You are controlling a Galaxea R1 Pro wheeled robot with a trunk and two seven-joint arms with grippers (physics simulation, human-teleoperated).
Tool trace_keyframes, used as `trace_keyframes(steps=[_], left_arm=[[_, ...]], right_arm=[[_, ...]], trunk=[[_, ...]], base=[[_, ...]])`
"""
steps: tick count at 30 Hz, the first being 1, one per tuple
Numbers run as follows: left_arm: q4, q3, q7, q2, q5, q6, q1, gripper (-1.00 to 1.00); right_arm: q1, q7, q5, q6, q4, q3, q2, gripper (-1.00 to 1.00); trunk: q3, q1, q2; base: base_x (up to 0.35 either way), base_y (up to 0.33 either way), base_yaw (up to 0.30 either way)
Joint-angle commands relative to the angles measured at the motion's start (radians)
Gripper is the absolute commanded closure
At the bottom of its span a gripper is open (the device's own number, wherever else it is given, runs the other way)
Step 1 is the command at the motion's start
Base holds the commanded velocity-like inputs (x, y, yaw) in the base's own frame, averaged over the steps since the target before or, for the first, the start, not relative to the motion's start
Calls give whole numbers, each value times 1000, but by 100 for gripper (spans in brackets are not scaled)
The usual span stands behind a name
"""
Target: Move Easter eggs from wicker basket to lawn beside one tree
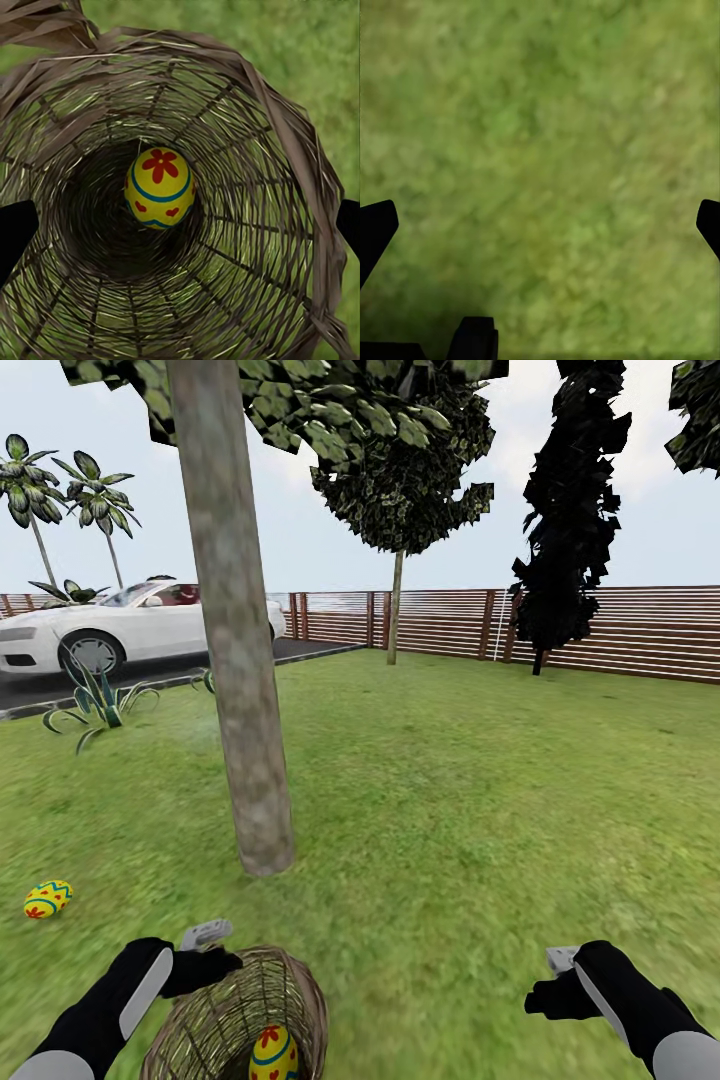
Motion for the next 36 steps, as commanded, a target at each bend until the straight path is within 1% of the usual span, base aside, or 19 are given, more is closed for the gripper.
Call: trace_keyframes(steps=[1, 19, 21, 22, 25, 31, 36], left_arm=[[-1, -3, -5, 0, -5, 3, -1, -100], [1, -3, -9, -1, -3, 0, -1, -100], [2, -4, -9, -1, -3, -13, -1, -100], [5, -4, -8, -4, -2, -36, -2, -100], [7, -4, -6, -21, -4, -56, -1, -100], [8, -4, -5, -29, -5, -62, -1, -100], [8, -4, -5, -29, -5, -63, -1, -100]], right_arm=[[-1, -1, -5, 4, -1, 6, -1, -100], [-1, -1, -5, 3, -1, 6, -2, -100], [-1, -5, -5, 3, 1, 6, -2, -100], [-1, -9, -5, 3, 8, 6, -2, -100], [-1, -12, -6, 3, 15, 5, -1, -100], [-1, -13, -6, 3, 17, 5, -1, -100], [-1, -12, -6, 3, 17, 5, -1, -100]], trunk=[[-1, 0, -1], [-1, 0, -1], [-1, 0, -1], [-1, 0, -1], [-1, 0, -1], [-1, 0, -1], [-1, 0, -1]], base=[[0, 0, 0], [0, 0, 5], [0, 0, 181], [0, 0, 256], [0, 0, 276], [0, 0, 275], [0, 0, 71]])
